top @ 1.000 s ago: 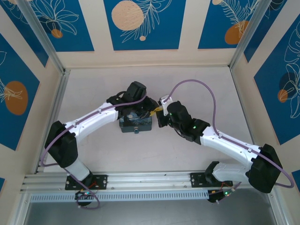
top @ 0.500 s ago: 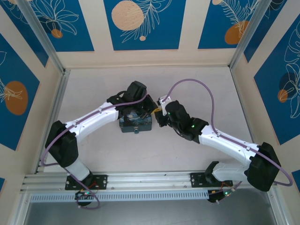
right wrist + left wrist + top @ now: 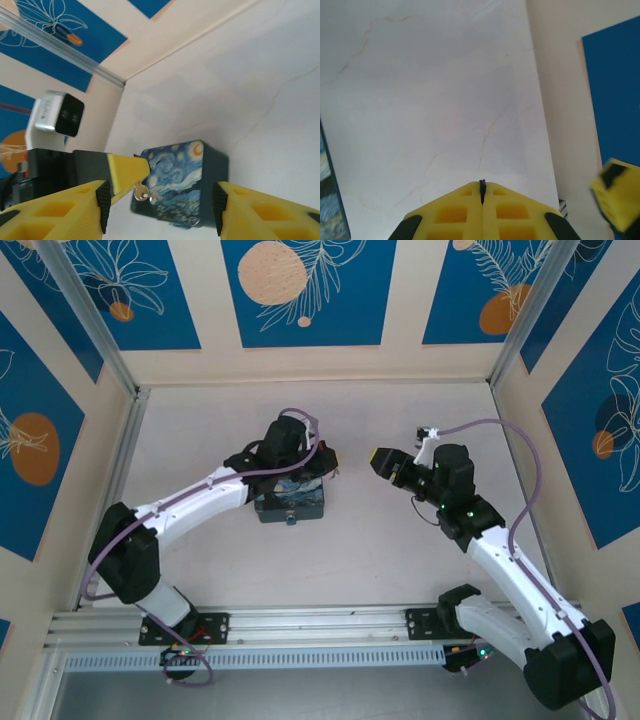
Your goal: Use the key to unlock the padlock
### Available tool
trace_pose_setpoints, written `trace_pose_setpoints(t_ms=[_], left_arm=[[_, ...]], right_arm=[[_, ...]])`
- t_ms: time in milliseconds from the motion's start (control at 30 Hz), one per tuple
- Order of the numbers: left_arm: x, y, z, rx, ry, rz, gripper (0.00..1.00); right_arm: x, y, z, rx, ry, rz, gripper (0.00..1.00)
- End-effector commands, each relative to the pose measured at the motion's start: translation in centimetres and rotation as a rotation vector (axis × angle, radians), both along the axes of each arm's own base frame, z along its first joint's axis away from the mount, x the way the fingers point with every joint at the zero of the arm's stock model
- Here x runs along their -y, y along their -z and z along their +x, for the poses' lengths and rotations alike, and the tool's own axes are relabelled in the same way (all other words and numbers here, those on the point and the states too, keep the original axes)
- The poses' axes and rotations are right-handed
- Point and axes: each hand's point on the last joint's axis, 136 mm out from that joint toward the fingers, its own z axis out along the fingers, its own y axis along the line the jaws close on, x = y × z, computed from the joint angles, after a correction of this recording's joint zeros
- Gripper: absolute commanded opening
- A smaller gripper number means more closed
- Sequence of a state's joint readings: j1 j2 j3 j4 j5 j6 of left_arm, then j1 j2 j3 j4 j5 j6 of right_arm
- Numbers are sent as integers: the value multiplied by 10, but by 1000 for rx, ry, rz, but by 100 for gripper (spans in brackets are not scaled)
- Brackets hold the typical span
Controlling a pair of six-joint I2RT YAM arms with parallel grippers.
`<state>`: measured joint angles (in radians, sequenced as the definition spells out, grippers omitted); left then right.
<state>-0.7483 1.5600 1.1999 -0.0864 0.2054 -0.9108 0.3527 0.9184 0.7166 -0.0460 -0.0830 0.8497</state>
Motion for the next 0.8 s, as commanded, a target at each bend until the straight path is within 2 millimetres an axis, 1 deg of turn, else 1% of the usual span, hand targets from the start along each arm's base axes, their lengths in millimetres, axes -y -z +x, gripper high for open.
trace_pose_setpoints(t_ms=[0,133,233,333,467,600,767], left_arm=[[1,-55,5,284,40,-83,0],[-10,-76,7,397,-34,-186,0],[-22,-84,10,432,-114,-275,0],[-28,-89,12,430,-168,-345,0],[-29,-93,14,405,-205,-438,0],[-31,-92,19,376,-247,-509,0],[-28,-92,23,349,-267,-577,0]], right_arm=[[-27,-14,-6,-90,-124,259,58],[-41,-21,4,-102,-154,369,58],[-46,-27,10,-87,-153,413,56],[-51,-35,15,-68,-164,454,53],[-58,-42,22,-56,-175,496,52],[-66,-46,26,-49,-194,523,51],[-75,-51,32,-41,-215,546,50]])
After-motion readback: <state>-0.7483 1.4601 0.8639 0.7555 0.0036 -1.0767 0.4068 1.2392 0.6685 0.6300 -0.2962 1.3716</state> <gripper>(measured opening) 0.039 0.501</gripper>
